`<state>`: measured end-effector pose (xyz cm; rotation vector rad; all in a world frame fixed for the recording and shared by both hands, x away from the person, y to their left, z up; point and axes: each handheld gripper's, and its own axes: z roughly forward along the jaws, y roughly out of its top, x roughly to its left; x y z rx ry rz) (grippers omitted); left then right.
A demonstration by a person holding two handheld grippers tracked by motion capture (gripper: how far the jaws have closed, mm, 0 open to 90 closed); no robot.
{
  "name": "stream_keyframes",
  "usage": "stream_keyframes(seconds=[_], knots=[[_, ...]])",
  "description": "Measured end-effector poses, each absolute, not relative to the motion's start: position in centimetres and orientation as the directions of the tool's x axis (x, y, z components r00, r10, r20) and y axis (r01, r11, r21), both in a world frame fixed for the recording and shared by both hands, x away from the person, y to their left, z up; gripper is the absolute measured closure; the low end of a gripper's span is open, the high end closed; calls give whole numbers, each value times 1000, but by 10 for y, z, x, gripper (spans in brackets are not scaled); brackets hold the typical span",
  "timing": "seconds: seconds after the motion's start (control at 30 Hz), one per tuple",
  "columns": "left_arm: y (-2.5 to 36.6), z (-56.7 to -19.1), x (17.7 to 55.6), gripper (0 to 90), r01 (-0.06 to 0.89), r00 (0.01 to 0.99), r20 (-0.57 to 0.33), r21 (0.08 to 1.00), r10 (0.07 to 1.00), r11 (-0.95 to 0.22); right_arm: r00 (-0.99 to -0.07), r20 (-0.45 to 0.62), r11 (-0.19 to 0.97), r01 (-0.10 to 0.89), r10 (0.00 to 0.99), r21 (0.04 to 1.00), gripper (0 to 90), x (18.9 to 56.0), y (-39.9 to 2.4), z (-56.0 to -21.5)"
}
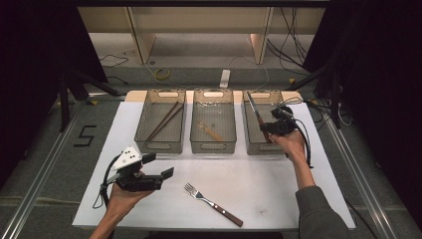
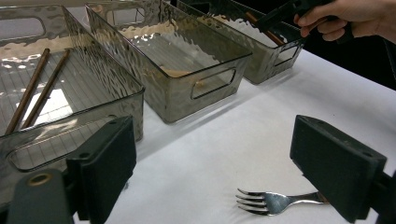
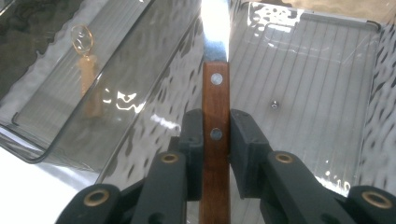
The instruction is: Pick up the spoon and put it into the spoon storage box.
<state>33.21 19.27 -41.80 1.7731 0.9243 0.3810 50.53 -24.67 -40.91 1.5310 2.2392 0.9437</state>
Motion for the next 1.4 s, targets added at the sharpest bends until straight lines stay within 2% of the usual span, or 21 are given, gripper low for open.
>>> stream_keyframes(seconds=[0.2,0.4,0.73,1.03,1.4], knots=[[193,-418,332,139,407,650,-170,901,740,-150,-443,154,252,726,883,639,611,504,-244,-407],[192,-418,332,139,405,650,-170,902,740,-149,-481,135,282,694,866,662,534,495,-240,-397],[193,-418,332,139,405,649,-168,902,742,-150,-597,87,382,611,798,693,402,463,-223,-380],[192,-417,331,139,401,651,-165,904,741,-150,-663,45,444,549,747,708,362,434,-209,-368],[192,-418,331,139,403,651,-166,903,740,-152,-728,34,521,523,685,675,324,414,-189,-375]])
